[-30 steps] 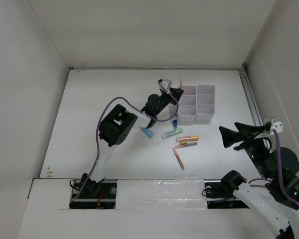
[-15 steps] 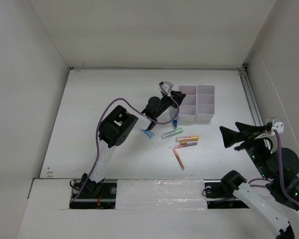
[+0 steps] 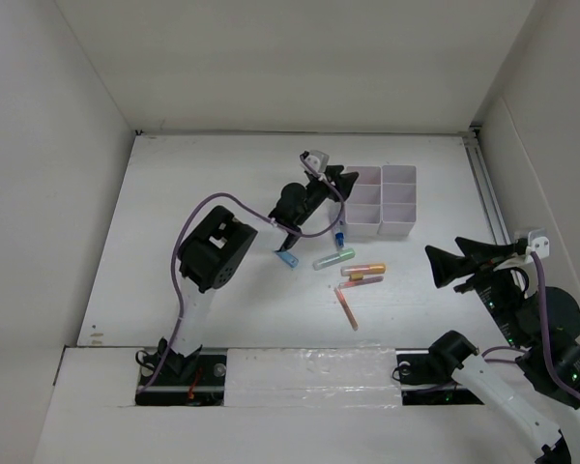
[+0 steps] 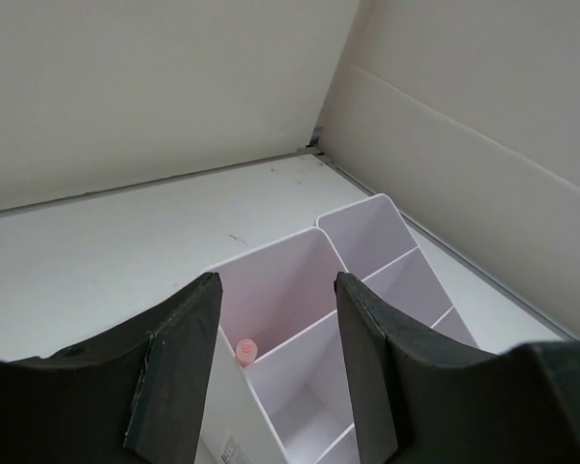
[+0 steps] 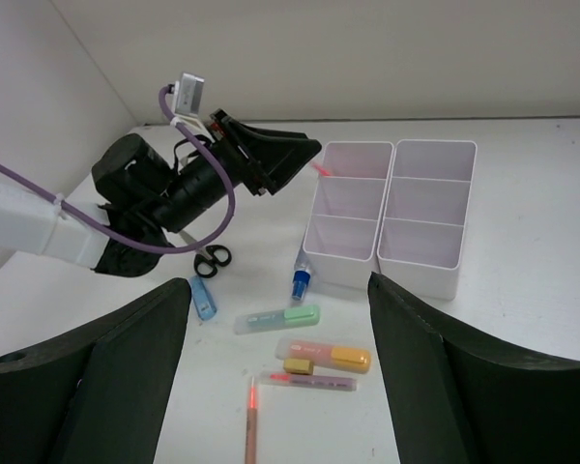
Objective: Sort the stationery into containers
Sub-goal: Pick up the pen from the center of the board.
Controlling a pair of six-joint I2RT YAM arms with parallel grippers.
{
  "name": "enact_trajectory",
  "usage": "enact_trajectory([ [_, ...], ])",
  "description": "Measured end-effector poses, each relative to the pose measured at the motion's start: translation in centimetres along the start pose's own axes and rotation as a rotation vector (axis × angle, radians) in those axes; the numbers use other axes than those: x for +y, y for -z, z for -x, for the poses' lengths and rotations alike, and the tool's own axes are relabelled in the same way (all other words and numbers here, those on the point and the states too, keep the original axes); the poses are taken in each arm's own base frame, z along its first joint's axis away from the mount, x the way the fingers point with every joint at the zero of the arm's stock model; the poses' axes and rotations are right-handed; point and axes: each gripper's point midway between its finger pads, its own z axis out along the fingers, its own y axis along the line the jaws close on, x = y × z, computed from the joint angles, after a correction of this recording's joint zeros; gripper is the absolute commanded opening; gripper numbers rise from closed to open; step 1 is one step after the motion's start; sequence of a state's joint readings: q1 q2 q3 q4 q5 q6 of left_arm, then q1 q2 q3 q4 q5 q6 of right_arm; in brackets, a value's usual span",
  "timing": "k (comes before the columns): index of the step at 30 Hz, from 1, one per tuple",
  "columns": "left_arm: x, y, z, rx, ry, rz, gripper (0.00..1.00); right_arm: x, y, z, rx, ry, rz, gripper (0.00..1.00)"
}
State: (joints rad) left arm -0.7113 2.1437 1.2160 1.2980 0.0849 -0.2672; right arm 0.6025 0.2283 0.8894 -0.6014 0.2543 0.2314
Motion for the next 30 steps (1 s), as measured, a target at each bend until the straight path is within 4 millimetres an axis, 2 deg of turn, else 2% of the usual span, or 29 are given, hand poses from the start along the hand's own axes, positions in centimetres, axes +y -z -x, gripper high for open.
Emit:
enact_trajectory([
  [6,0.3,0.8,0.0,0.011,-0.003,0.022,0.47,0.0,0.0,0.0,0.000,0.000,0.000,0.80],
  [8,0.5,1.3,0.3,0.013,-0.005,0.042,0.53,0.0,0.0,0.0,0.000,0.000,0.000,0.80],
  [10,0.7,2.0,1.4,0.002,-0.012,0.071,0.58,0.0,0.0,0.0,0.000,0.000,0.000,0.80],
  [11,0.8,2.3,2.5,-0.015,-0.018,0.088,0.63,0.0,0.0,0.0,0.000,0.000,0.000,0.80],
  [12,0.7,2.7,3.7,-0.035,-0.023,0.103,0.99,0.0,0.0,0.0,0.000,0.000,0.000,0.80],
  [14,0.8,3.9,6.4,-0.076,-0.034,0.148,1.00,0.0,0.0,0.0,0.000,0.003,0.000,0.80],
  [19,0.9,6.9,14.8,-0.196,-0.021,0.292,1.00,0.0,0.0,0.0,0.000,0.009,0.000,0.81],
  [21,1.5,8.2,16.6,-0.200,0.009,0.369,1.00,-0.1,0.0,0.0,0.000,0.015,0.000,0.82],
  [22,1.7,8.8,17.1,-0.193,0.028,0.399,1.00,-0.1,0.0,0.0,0.002,0.019,0.000,0.88],
  [25,2.7,11.3,16.5,-0.136,0.071,0.473,1.00,-0.1,-0.2,-0.1,0.006,0.026,-0.002,0.99],
  [30,3.9,16.9,12.0,0.043,0.131,0.546,1.00,0.0,-0.9,-0.4,0.036,0.043,-0.007,1.00],
])
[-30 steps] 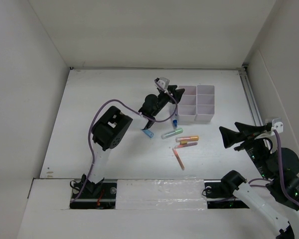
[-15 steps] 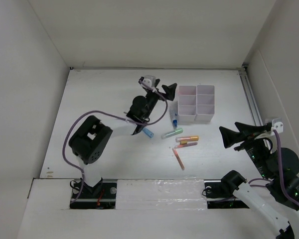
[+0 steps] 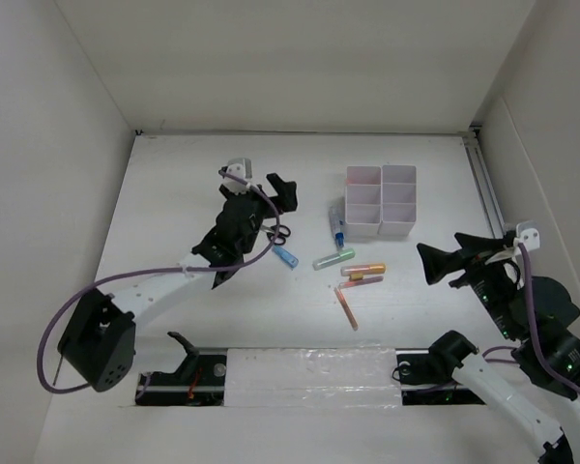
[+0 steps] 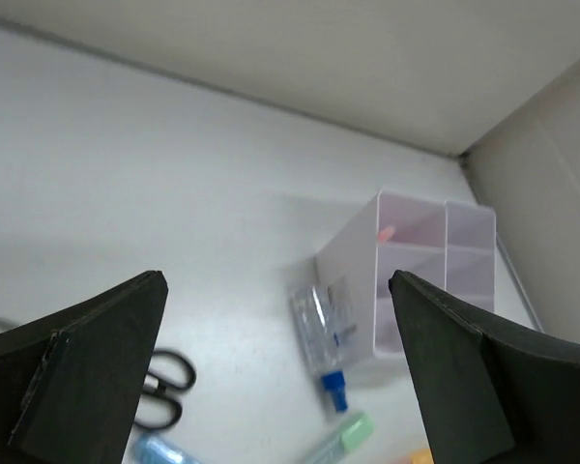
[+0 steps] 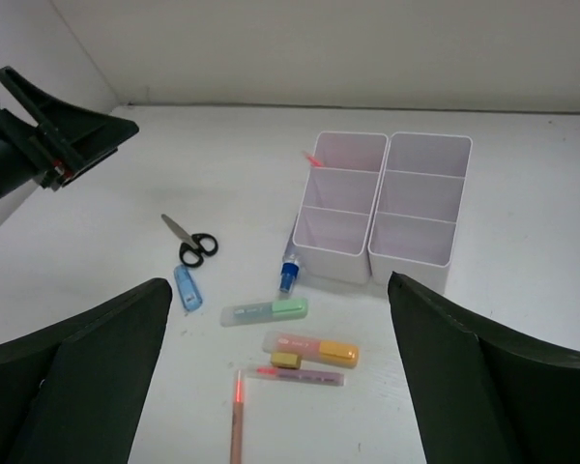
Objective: Sort the stationery into containers
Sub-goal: Pick up the pen from the center of the board.
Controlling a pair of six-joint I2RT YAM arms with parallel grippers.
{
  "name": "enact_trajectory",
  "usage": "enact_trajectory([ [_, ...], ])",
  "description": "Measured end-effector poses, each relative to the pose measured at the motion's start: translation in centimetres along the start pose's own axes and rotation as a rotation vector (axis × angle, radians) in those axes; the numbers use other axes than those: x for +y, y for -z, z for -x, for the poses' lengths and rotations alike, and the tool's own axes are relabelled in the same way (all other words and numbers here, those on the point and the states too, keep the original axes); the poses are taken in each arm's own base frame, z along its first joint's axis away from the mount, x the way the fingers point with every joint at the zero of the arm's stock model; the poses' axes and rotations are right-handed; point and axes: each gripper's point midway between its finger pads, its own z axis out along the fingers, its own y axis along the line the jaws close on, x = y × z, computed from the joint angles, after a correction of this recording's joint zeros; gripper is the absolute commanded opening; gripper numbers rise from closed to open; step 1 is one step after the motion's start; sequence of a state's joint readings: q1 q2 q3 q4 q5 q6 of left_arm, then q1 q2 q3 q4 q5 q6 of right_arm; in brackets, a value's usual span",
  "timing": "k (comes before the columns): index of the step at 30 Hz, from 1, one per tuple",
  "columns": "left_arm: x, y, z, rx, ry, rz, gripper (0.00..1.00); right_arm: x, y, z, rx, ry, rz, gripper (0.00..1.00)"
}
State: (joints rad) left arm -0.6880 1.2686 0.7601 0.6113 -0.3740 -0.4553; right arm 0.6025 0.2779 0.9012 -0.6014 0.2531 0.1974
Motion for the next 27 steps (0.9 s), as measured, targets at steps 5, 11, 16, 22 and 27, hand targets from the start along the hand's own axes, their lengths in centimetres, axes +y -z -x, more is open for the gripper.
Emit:
enact_trajectory([
  [5,1.9,3.1,-1.8,0.115,0.055,0.058,1.00,0.9,-1.4,-1.4,0.073,0.023,0.032,1.00],
  [11,3.2,6.2,-1.3,0.154,0.116,0.112,1.00,2.3,-3.1,-4.7,0.173,0.053,0.112,0.90],
  [16,6.1,8.6,-1.3,0.196,0.141,0.283,1.00,3.6,-5.9,-11.6,0.384,0.067,0.176,0.75],
  [22,6.4,11.0,3.0,0.142,0.170,0.354,1.00,3.8,-5.1,-21.7,0.655,0.014,0.234,0.58],
  [27,6.6,12.7,5.5,0.093,0.179,0.358,1.00,4.3,-2.8,-26.6,0.794,-0.005,0.254,0.58],
])
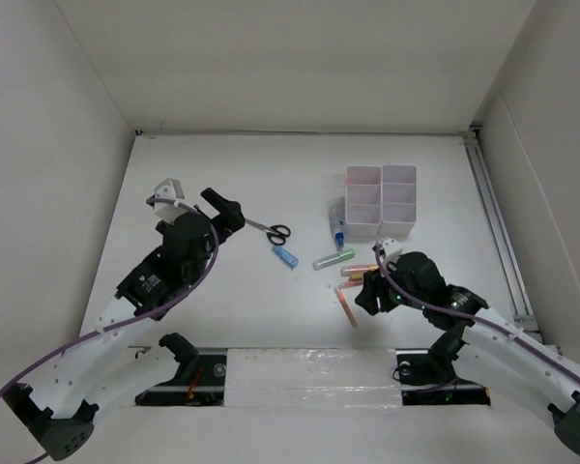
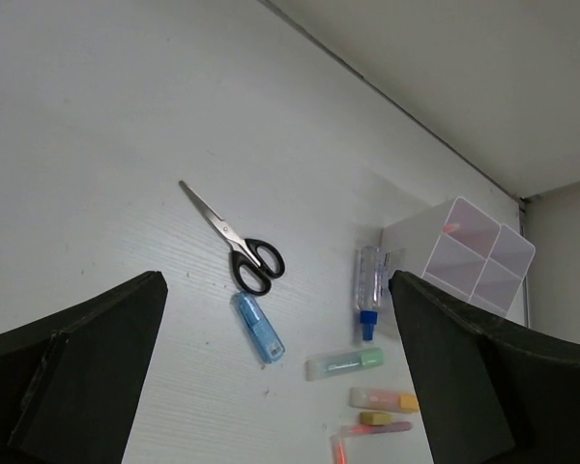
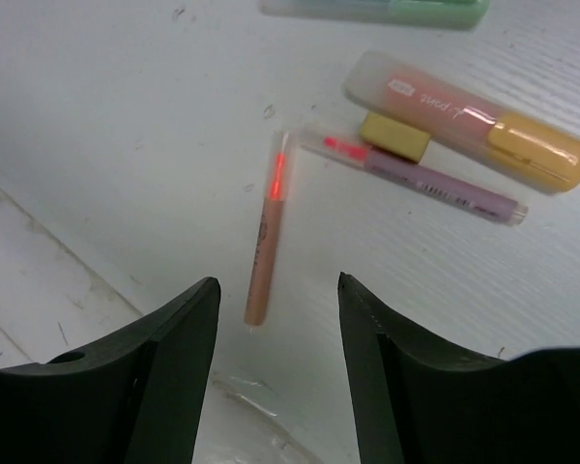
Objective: Sort the stationery into containers
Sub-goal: Pick up the pen from the center of the board.
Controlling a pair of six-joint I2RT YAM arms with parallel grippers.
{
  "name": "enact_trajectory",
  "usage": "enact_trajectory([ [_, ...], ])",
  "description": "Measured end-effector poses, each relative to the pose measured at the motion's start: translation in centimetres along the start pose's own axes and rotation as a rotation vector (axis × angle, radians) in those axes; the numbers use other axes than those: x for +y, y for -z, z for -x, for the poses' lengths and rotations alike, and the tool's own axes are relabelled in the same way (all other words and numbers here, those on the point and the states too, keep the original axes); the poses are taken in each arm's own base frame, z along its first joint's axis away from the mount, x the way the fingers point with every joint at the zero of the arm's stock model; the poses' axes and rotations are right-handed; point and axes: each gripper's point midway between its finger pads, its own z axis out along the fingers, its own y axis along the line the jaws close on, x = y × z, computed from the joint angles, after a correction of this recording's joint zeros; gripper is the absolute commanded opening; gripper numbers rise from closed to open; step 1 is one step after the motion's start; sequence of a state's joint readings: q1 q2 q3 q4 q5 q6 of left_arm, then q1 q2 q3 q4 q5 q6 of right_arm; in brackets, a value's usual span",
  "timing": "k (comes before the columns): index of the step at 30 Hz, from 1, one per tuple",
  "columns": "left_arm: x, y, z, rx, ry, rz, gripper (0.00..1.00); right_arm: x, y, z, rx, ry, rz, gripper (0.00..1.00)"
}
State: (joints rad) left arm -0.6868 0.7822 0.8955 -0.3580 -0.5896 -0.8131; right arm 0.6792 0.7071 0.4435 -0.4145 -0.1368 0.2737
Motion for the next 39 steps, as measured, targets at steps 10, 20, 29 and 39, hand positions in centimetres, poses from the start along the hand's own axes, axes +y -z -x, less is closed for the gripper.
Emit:
enact_trajectory([
  [10,2.2,-0.6,-2.2,0.064,-0.044,0.097,1.00,2.7,-1.9,-2.4,0.085,0.012,0.039,0.59],
  [20,2.6,2.1,-1.1,0.069,-0.050,0.059,1.00,1.0,-4.2,-3.8,0.151,0.009,-0.060,0.59],
  [29,3.9,3.5,0.3,0.057,-0.128,0.093,1.00,0.7,-6.1,-4.8,0.209,0.040,-0.115,0.52],
  [39,4.3,4.0,1.1,0.030,-0.143,0.086,1.00,2.7,-7.8,-4.8,0.232,0.105,-0.191,0.39],
])
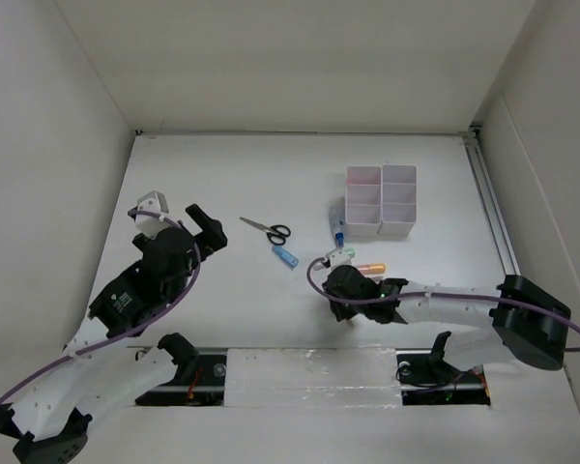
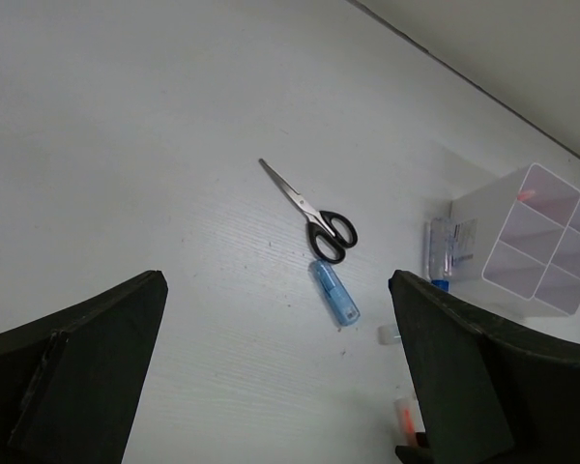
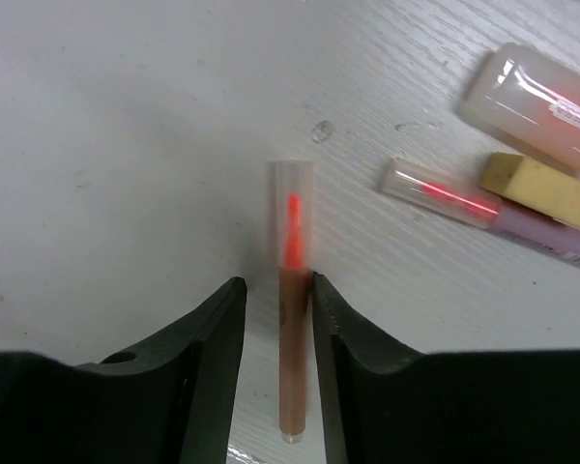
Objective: Sort the stationery into containers
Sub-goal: Pick up the pen from the center of the board.
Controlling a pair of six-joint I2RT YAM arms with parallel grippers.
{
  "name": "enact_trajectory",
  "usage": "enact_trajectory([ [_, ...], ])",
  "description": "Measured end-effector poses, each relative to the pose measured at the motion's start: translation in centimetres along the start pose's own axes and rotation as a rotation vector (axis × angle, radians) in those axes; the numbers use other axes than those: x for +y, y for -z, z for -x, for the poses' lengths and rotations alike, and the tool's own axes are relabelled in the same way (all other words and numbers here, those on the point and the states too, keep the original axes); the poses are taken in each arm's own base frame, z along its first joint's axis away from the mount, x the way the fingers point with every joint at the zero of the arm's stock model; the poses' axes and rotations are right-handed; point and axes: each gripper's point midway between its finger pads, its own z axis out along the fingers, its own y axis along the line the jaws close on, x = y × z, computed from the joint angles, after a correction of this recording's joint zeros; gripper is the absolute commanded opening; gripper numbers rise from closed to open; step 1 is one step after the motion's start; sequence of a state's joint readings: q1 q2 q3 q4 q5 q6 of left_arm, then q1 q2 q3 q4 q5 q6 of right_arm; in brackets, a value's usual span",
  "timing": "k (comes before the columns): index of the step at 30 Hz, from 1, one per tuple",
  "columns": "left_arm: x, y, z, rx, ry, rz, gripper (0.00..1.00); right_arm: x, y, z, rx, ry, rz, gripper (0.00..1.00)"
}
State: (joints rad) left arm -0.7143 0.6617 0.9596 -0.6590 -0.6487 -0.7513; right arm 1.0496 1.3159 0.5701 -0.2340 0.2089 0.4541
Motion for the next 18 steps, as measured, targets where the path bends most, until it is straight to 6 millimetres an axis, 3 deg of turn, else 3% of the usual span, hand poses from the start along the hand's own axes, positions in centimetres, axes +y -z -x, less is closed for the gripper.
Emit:
enact_trajectory([
  [2,0.0,0.0,0.0,0.000,-0.004,0.001,1.00,0.6,-0.4,0.3,-0.011,-0.006,-0.007,0.32],
  [7,0.1,0.2,0.2,-0.009,0.000,-0.008,1.00,1.6,-1.2,1.0,-0.036,-0.053,-0.011,0.00],
  [14,0.2,0.4,0.4,-0.015,0.000,-0.014,1.00,3.2,-1.8,1.9,-0.054,-0.058,-0.027,0.00],
  [18,0.2,0.3,0.2,-0.014,-0.007,-0.015,1.00,4.4,-0.8,1.3,-0.058,-0.037,0.032,0.00],
])
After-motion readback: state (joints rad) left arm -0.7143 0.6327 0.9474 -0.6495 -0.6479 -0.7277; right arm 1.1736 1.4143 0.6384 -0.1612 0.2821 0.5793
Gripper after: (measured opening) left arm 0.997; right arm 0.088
